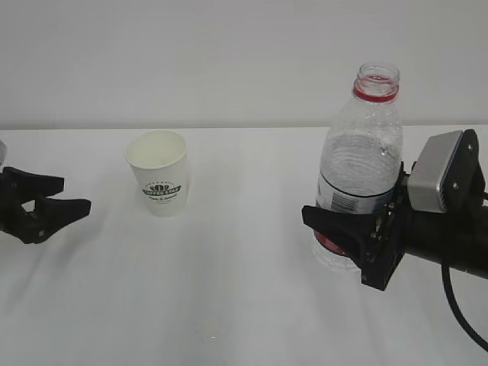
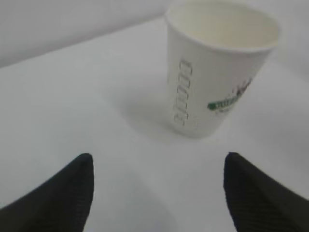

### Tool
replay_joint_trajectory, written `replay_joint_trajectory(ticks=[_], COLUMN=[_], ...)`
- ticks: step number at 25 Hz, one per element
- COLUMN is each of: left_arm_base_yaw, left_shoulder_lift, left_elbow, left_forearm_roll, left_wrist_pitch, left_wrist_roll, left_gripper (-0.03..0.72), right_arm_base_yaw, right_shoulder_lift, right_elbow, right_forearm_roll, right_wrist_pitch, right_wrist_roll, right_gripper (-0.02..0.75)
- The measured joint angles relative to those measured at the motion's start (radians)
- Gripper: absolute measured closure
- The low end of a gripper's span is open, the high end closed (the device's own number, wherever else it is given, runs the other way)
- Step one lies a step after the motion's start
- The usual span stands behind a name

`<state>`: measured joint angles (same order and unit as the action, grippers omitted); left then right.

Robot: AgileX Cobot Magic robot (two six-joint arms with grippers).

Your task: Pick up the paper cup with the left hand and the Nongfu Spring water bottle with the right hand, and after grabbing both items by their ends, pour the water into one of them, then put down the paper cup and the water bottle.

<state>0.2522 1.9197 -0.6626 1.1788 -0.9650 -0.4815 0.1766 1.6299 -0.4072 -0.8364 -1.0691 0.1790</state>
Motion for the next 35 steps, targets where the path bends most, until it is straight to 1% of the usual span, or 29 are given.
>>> replay_joint_trajectory(ticks=[2,4,7,9,13,16,19,22,24,26,29,31,33,35], left_arm_base_yaw=[-0.011,-0.013,-0.015,-0.015,-0.015,-0.024,-0.047,-0.084,-0.103,-0.120,-0.143,-0.156,-0.168,-0.186], left_shoulder_lift=[0.014,0.023,0.024,0.024,0.024,0.024,0.024,0.024,0.024,0.024,0.026,0.032,0.052,0.073], left_elbow=[-0.019,-0.019,-0.021,-0.023,-0.023,-0.025,-0.024,-0.024,-0.024,-0.024,-0.024,-0.024,-0.026,-0.026], left_forearm_roll=[0.026,0.028,0.005,-0.021,-0.027,0.002,0.063,0.072,0.054,0.010,-0.090,-0.147,-0.176,-0.182], left_wrist_pitch=[0.050,0.035,-0.028,-0.070,-0.155,-0.173,-0.162,-0.129,-0.119,-0.112,-0.087,-0.070,-0.058,-0.056], left_wrist_roll=[-0.002,0.026,0.057,0.060,0.058,0.068,0.133,0.175,0.185,0.187,0.180,0.178,0.174,0.174], left_gripper=[0.100,0.109,0.116,0.118,0.119,0.128,0.144,0.150,0.148,0.132,0.073,0.048,0.036,0.031], right_arm_base_yaw=[0.000,0.000,0.000,0.000,0.000,0.000,0.000,0.000,0.000,0.000,0.000,0.000,0.000,0.000], right_shoulder_lift=[0.000,0.000,0.000,0.000,0.000,0.000,0.000,0.000,0.000,0.000,0.000,0.000,0.000,0.000], right_elbow=[0.000,0.000,0.000,0.000,0.000,0.000,0.000,0.000,0.000,0.000,0.000,0.000,0.000,0.000], right_forearm_roll=[0.002,0.002,0.002,0.002,0.002,0.002,0.002,0.002,0.002,0.002,0.002,0.002,0.004,0.004], right_wrist_pitch=[0.000,0.000,0.000,0.000,0.000,0.000,0.000,0.000,0.000,0.000,0.000,0.000,0.000,0.000], right_wrist_roll=[0.000,0.000,0.000,0.000,0.000,0.000,0.000,0.000,0.000,0.000,0.000,0.000,0.000,0.000], right_gripper=[0.225,0.225,0.225,0.225,0.225,0.225,0.225,0.225,0.225,0.225,0.225,0.225,0.225,0.225])
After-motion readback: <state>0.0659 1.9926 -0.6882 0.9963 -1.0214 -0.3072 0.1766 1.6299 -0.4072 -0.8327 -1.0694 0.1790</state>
